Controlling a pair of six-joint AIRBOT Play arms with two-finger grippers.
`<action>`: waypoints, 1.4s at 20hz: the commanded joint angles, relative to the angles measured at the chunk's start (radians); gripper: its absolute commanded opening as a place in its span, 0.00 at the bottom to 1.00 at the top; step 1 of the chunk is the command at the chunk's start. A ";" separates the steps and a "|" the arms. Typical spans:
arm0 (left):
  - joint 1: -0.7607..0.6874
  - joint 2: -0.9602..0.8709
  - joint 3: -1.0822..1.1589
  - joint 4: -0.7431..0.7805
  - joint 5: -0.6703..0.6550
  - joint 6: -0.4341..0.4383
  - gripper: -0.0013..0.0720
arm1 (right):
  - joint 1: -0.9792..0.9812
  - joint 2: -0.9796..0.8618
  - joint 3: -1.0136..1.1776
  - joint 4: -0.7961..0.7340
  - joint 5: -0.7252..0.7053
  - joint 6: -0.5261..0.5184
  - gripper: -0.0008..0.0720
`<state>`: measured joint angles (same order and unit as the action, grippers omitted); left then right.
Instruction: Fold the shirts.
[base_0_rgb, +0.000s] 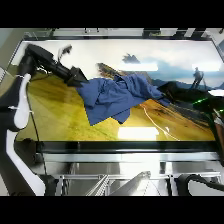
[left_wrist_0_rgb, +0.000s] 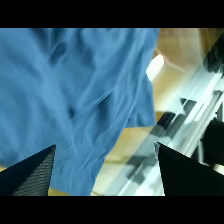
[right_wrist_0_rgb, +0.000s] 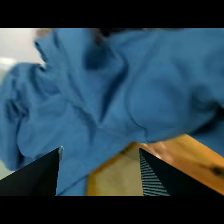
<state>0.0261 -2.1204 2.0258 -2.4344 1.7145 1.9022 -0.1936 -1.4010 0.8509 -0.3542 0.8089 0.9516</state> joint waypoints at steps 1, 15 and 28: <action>0.058 -0.079 -0.062 -0.005 0.113 -0.112 0.99 | -0.071 -0.068 0.027 0.016 0.091 -0.089 0.77; 0.026 0.482 -1.064 -0.018 -0.345 -0.104 0.97 | -0.255 -0.061 0.201 -0.035 0.220 -0.032 0.77; -0.124 0.480 -1.093 -0.090 -0.661 -0.078 0.96 | -0.256 -0.065 0.201 -0.037 0.227 -0.039 0.77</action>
<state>-0.0788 -1.6390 0.9360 -2.5000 1.1439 1.7992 -0.4473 -1.4628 1.0512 -0.3897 1.0462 0.9142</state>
